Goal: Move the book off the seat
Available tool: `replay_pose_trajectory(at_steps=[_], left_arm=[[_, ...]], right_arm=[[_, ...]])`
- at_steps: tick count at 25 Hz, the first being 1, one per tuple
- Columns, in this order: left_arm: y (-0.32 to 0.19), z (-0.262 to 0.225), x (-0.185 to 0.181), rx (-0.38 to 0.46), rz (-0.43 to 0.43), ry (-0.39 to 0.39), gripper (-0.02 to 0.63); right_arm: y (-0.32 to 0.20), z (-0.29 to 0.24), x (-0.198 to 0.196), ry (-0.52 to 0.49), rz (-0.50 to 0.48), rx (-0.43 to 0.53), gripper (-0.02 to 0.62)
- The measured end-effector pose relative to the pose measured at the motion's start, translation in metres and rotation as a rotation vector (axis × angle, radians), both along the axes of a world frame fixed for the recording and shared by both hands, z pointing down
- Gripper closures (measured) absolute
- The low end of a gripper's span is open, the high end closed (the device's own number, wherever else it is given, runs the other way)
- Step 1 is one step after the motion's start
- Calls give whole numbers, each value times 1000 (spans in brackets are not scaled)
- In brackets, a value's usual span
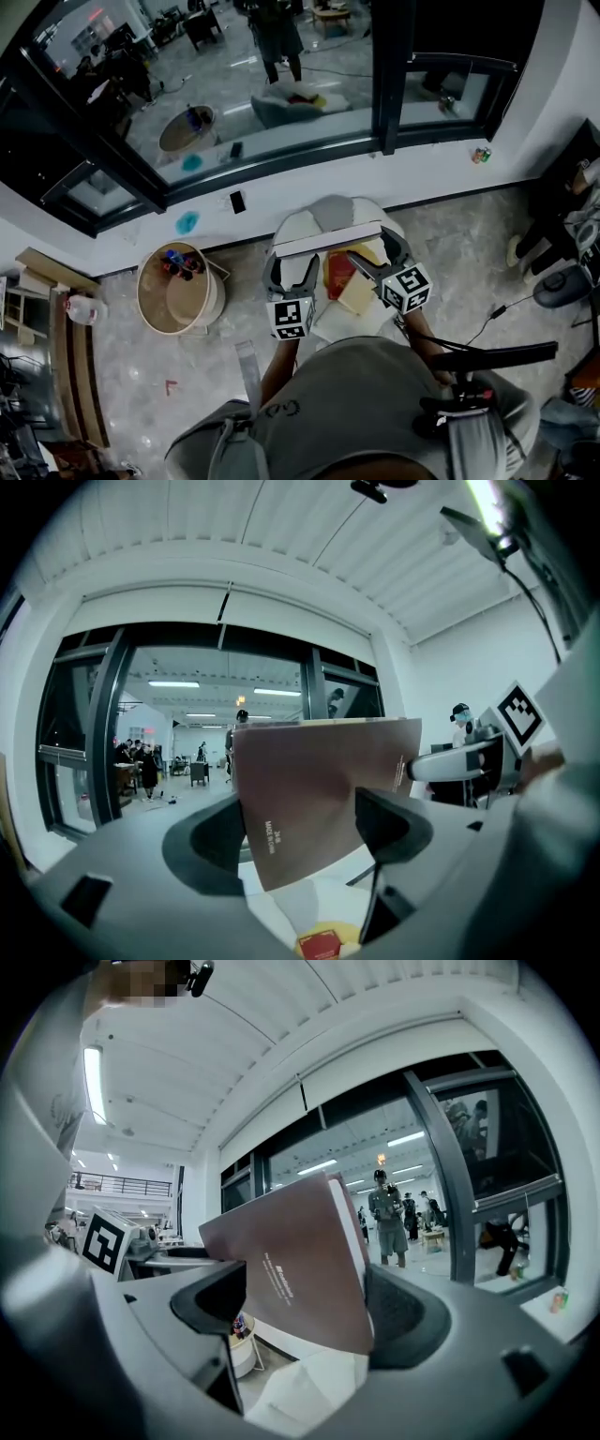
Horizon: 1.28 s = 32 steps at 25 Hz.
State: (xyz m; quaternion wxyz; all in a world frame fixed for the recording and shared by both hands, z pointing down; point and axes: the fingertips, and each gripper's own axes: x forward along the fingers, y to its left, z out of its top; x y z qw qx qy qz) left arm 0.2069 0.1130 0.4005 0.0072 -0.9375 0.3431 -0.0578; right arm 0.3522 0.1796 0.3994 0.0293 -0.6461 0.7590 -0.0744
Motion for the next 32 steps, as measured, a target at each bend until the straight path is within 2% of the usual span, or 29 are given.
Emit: replay_pose_trajectory(at_steps=[7,12,17,24,27,32], left_arm=[[9,1,13,-6,-15,0,236],[15,6,7,-30,-69,-41,236],[13,11,-33,-64,-220,-132,236],[21,33,-94,-119,-477,-200,236],[30,34,-119,-131,-556,-186,236],[31,36,-155,-126,-632,-99,236]], right_arm=[[12,8,12,-17,21,-18,186],[11,16,9,-40,-42,-44,186],[-11,30,-25,-80,-208,-67,186],[-43,63,-82,-126,-463,-88,186],[-47,63,-107,-114,-540,-95,186],[-58,52,-142,-22,-608,-85,186]])
